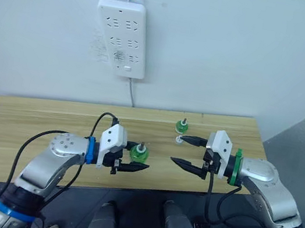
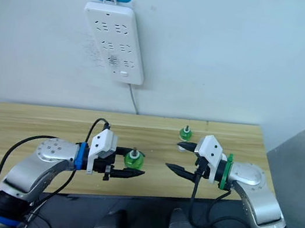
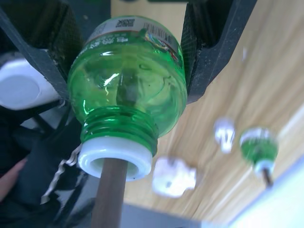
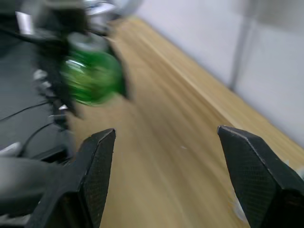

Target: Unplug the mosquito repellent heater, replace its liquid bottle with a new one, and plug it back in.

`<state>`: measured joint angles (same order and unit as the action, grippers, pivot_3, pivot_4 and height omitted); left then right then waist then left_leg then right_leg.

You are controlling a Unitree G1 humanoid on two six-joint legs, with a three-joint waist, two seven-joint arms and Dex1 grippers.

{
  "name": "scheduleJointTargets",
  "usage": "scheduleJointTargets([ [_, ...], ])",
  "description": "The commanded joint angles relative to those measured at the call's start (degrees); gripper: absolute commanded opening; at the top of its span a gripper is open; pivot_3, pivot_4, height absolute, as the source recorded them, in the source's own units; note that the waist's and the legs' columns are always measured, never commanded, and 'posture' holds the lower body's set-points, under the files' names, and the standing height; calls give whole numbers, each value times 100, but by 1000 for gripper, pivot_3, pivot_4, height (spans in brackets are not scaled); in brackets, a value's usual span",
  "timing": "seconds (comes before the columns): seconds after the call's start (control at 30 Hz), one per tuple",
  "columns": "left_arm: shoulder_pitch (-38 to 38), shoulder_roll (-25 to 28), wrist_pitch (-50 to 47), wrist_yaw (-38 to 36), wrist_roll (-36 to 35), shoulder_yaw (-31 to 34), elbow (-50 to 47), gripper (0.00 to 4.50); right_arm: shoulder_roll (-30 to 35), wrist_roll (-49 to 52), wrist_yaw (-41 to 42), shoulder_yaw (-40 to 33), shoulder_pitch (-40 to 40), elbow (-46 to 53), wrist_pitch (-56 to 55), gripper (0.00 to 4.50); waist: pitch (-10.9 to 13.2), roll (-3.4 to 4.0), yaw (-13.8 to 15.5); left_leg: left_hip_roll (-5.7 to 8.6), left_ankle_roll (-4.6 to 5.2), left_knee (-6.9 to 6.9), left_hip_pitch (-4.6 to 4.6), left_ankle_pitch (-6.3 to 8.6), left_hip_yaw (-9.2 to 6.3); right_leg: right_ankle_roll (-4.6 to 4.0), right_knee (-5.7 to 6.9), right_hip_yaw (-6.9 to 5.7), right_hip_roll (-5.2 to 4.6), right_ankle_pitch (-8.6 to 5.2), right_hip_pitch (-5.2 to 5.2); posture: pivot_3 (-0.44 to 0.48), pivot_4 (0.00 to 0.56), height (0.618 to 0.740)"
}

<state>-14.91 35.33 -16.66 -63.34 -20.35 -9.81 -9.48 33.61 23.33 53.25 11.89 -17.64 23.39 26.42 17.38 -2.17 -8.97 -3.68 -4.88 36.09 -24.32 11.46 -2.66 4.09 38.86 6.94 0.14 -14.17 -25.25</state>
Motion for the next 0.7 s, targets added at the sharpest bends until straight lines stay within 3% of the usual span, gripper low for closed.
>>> scheduleJointTargets([
  [0.03, -265, -183, 136, -165, -52, -146, 3, 2321, -153, 203, -218, 139, -228, 466, 522, 3552, -1, -1, -44, 1, 0, 0, -1, 0, 0, 2, 0, 0, -1, 1, 1, -249, 259, 740],
  [0.37, -477, -466, 121, -205, -35, -271, -26, 2321, -679, 87, -594, 323, -484, 432, 733, 3552, -4, -2, -132, 2, 0, 0, -7, 0, -4, 6, -2, -3, -3, 3, -1, -249, 244, 740],
  [0.47, -479, -477, 87, -181, -55, -262, -60, 2321, -709, 96, -564, 337, -474, 446, 703, 2949, -5, -3, -141, 2, 0, 3, -8, 0, -5, 6, -3, -4, -4, 4, 0, -243, 241, 740],
  [0.67, -499, -473, 97, -151, -71, -222, -33, 2321, -558, -28, -342, 472, -458, 463, 528, 876, -6, -4, -194, 2, 0, 3, -8, 0, -6, 7, -2, -5, -4, 4, 0, -238, 237, 740],
  [0.7, -502, -477, 96, -143, -72, -223, -35, 2320, -541, -33, -326, 483, -451, 468, 506, 858, -7, -3, -199, 2, 0, 3, -8, 0, -6, 7, -2, -5, -4, 4, 0, -237, 237, 740],
])
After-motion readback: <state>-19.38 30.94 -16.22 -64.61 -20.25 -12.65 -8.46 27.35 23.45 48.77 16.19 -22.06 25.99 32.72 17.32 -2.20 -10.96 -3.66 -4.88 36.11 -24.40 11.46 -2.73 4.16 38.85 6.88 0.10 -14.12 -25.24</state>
